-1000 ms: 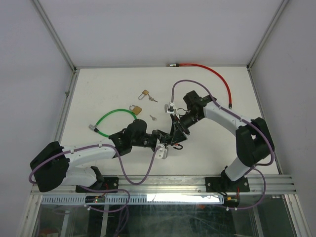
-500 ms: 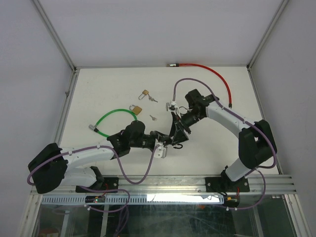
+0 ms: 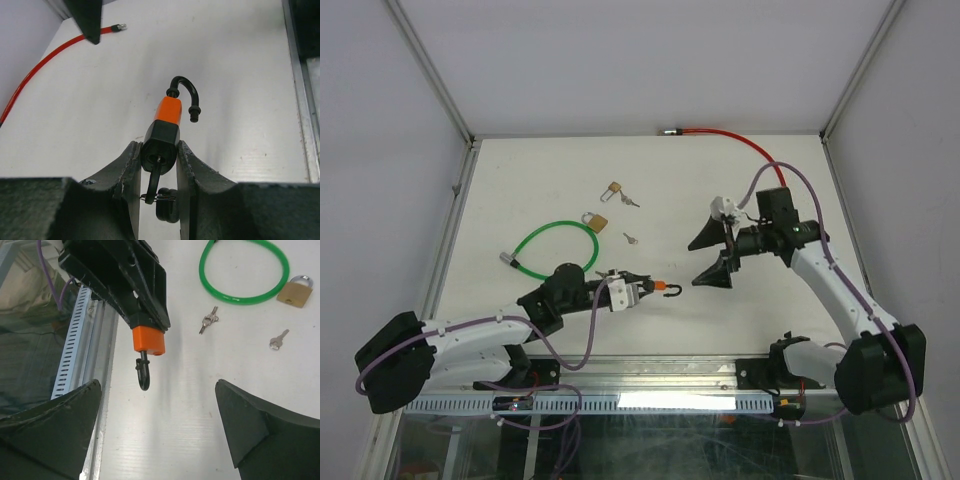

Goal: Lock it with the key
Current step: Lock the lock.

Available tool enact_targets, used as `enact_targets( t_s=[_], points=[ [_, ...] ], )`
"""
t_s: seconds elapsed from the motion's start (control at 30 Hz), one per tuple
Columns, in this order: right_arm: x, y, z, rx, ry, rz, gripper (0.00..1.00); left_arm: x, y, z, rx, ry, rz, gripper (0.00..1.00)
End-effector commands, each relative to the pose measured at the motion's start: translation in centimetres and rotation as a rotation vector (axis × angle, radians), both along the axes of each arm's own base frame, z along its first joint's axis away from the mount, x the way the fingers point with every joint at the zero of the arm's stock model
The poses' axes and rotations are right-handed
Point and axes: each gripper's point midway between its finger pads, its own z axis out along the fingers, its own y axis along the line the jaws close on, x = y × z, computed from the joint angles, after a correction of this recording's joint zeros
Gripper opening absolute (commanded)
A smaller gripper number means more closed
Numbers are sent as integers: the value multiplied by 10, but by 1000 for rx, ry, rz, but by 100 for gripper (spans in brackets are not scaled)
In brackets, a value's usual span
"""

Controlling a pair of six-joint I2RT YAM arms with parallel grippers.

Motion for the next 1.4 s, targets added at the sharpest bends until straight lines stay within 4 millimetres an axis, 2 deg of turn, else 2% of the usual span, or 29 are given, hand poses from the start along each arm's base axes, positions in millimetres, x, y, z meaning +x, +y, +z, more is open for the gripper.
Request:
enact_targets(
  t_s=[0.0, 0.17, 0.37, 0.6, 0.87, 1.0, 1.37],
  points=[
    [-4, 3, 28, 172, -156, 4, 100, 0, 3, 74, -381, 147, 95, 0],
    [-8, 5, 30, 202, -53, 21, 97, -5, 11, 84, -531, 318, 121, 0],
    [-5, 16, 16, 174, 97, -10, 76, -5, 15, 89, -620, 428, 138, 0],
    [-6, 26, 6, 142, 176, -10, 61, -6, 16, 91, -648, 448, 134, 0],
    [-14, 32, 9, 149, 230, 12, 55, -5, 11, 87, -636, 463, 134, 0],
    [-14, 34, 10, 144, 267, 4, 47, -5, 9, 86, -631, 468, 130, 0],
    [-18, 36, 10, 144, 253, 35, 0, -7, 10, 89, -647, 482, 114, 0]
  ],
)
